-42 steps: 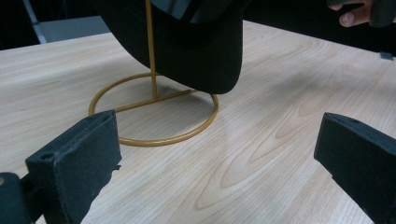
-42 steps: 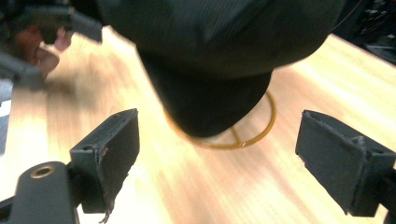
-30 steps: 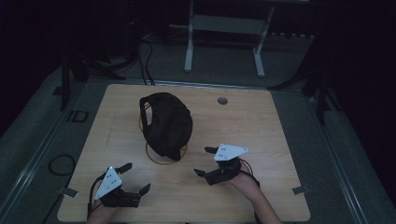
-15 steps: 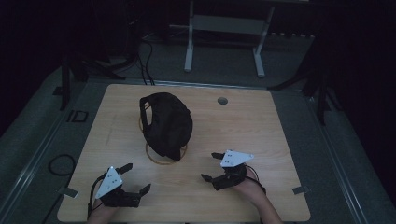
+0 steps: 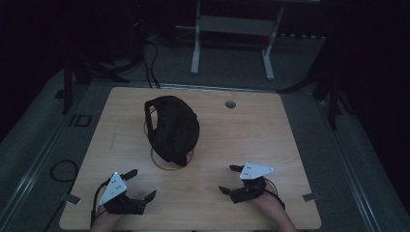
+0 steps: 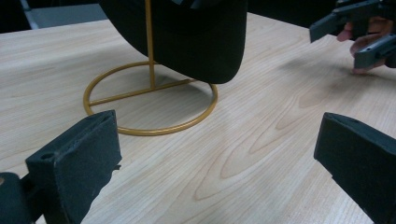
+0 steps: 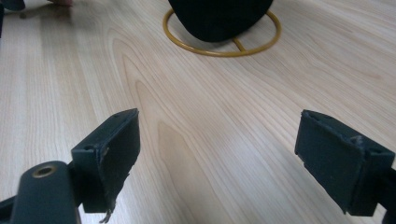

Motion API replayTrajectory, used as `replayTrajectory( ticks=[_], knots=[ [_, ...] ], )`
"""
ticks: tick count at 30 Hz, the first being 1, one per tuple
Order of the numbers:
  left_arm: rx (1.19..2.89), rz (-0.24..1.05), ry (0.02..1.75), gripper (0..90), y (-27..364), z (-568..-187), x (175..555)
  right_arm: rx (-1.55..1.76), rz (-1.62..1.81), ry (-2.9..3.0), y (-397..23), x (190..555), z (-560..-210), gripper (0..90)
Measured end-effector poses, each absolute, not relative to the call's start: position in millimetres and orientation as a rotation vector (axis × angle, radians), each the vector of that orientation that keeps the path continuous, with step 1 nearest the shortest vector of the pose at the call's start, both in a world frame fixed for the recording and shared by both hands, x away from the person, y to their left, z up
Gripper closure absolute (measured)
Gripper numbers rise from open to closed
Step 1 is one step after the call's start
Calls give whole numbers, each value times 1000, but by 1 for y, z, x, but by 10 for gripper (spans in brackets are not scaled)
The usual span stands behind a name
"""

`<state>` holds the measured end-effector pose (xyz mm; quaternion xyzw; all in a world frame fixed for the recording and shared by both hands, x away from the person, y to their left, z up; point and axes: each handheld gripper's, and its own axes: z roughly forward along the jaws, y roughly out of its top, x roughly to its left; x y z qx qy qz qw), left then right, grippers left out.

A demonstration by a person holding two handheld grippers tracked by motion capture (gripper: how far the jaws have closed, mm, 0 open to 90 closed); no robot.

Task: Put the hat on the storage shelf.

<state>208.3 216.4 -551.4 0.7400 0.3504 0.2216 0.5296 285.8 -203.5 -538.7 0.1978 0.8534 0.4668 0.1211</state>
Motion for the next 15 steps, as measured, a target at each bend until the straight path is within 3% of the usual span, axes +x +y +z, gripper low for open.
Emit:
replayTrajectory(
  ticks=[15],
  knots=[
    [1759, 525, 841, 9, 217, -551, 208, 680, 1349, 2448, -243, 278, -542, 140]
  ],
)
